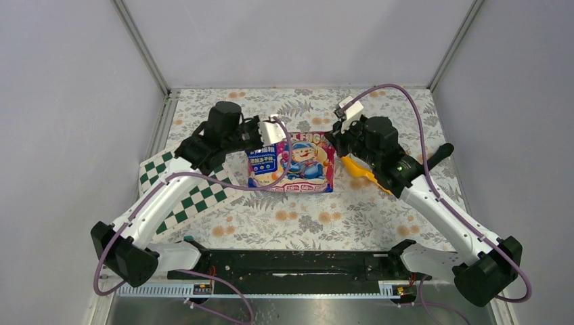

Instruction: Serve the pet food

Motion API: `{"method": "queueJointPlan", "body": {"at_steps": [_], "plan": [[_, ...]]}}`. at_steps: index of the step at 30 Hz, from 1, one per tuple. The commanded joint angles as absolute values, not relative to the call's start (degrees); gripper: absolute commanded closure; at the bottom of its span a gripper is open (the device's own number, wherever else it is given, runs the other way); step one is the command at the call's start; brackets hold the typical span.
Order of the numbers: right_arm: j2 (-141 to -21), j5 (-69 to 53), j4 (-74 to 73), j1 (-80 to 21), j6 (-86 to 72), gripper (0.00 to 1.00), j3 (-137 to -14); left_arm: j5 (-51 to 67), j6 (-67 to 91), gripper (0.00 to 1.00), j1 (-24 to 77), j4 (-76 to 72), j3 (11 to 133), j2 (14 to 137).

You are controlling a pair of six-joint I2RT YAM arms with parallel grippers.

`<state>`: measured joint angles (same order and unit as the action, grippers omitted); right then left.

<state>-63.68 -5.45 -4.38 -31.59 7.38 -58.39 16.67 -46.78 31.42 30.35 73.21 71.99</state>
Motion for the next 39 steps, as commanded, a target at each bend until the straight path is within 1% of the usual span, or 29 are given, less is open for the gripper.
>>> {"method": "queueJointPlan", "body": {"at_steps": [1, 8, 13, 15, 19, 23, 24, 25, 28, 30, 33, 36, 39], "plan": [[-57.08, 21.69, -3.08, -25.93, 9.33, 1.0, -59.39, -9.35, -49.88, 1.0, 19.39, 42.84, 71.06, 66.19], [-57.56, 18.88, -4.13, -25.93, 9.81, 1.0, -60.63, -10.92, -52.04, 1.0, 11.38, 42.58, 70.75, 63.01], [-57.57, 16.72, -4.56, -25.9, 11.82, 1.0, -61.16, -8.41, -52.01, 1.0, 8.15, 41.97, 70.5, 60.11], [-57.38, 12.41, -4.7, -25.93, 13.4, 1.0, -60.86, -6.48, -51.65, 1.0, 7.35, 41.87, 71.02, 59.42], [-55.97, -1.87, -4.86, -25.9, 18.3, 1.0, -59.86, 0.56, -49.55, 1.0, 4.92, 42.8, 73.82, 59.41], [-56.49, -14.41, -6.54, -25.93, 20.96, 1.0, -60.38, 11.9, -45.32, 1.0, 4.88, 41.94, 76.27, 59.45], [-56.82, -17.05, -6.88, -25.92, 21.22, 1.0, -60.66, 15.78, -42.76, 0.94, 5.0, 41.06, 76.77, 59.37], [-57.23, -19.26, -6.94, -25.92, 21.23, 1.0, -60.83, 19.73, -41.03, 0.82, 5.2, 40.21, 77.0, 59.27], [-58.55, -24.44, -7.12, -25.93, 22.23, 1.0, -61.35, 28.68, -36.06, 0.58, 6.94, 36.56, 76.83, 58.98], [-59.82, -27.62, -7.63, -25.93, 23.18, 1.0, -62.11, 32.03, -33.7, 0.48, 9.63, 33.43, 76.29, 59.23], [-61.76, -31.17, -9.3, -25.97, 24.08, 1.0, -63.96, 30.59, -33.64, 0.4, 15.88, 31.52, 76.36, 61.48], [-63.4, -34.06, -9.78, -26.0, 24.18, 1.0, -64.97, 27.7, -34.09, 0.36, 21.35, 30.6, 77.63, 64.67], [-64.32, -35.41, -9.79, -25.99, 24.17, 1.0, -65.36, 27.41, -33.85, 0.35, 26.36, 29.03, 79.43, 68.43]]}}
